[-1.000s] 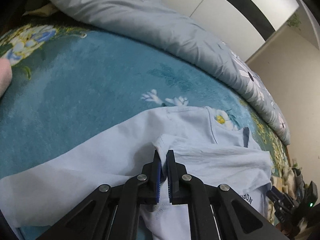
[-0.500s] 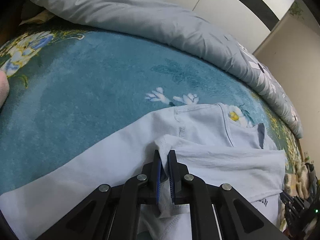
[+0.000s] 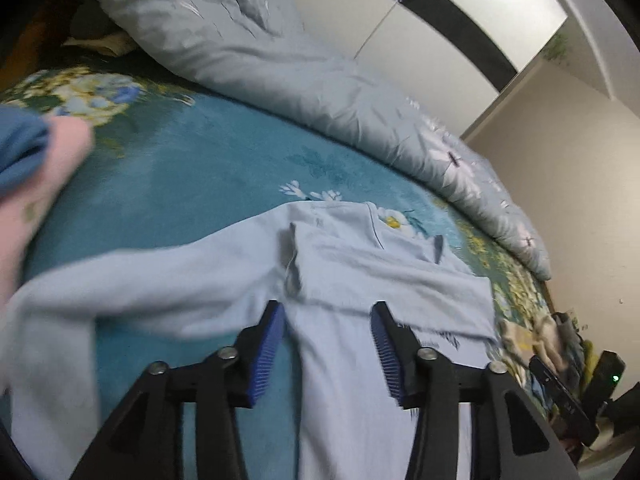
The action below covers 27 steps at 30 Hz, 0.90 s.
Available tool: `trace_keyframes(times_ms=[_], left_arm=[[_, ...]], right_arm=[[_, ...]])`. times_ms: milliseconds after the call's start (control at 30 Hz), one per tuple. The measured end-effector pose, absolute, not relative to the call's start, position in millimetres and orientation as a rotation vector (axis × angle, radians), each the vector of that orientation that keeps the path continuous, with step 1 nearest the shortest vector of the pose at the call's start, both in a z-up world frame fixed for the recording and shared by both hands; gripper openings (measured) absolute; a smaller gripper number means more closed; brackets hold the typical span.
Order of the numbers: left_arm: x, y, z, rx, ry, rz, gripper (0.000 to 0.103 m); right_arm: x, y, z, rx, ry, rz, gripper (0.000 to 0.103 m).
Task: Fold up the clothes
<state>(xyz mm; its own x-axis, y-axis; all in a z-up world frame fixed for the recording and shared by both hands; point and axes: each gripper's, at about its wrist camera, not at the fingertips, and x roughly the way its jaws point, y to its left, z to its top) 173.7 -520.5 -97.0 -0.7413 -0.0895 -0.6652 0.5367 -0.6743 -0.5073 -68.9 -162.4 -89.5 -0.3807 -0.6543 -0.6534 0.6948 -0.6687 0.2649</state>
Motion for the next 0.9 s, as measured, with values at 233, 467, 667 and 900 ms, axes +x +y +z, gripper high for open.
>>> trace_keyframes(times_ms=[233, 467, 667, 900], left_arm=[[272.4, -515.6, -99.1, 0.781, 0.939, -2.239, 0.06], [336.6, -521.5, -129.5, 0.71, 0.98, -2.0, 0.06], [347.2, -524.7, -150.4, 0.698, 0.959, -1.888, 0.06], [336.8, -528.9, -162.1, 0.66, 0.961, -1.836, 0.058]], right_arm=[[-47.3, -191.7, -94.4, 1.07, 0.114, -2.002, 0.053], [-56.5, -193.5, -107.7, 1.122, 0.015, -1.958, 0.059], [-72.1, -179.8, -131.9, 1.252, -0.065, -1.964, 0.06], [-70.0, -181.1, -132.6, 1.263, -0.085, -1.941, 0.06]])
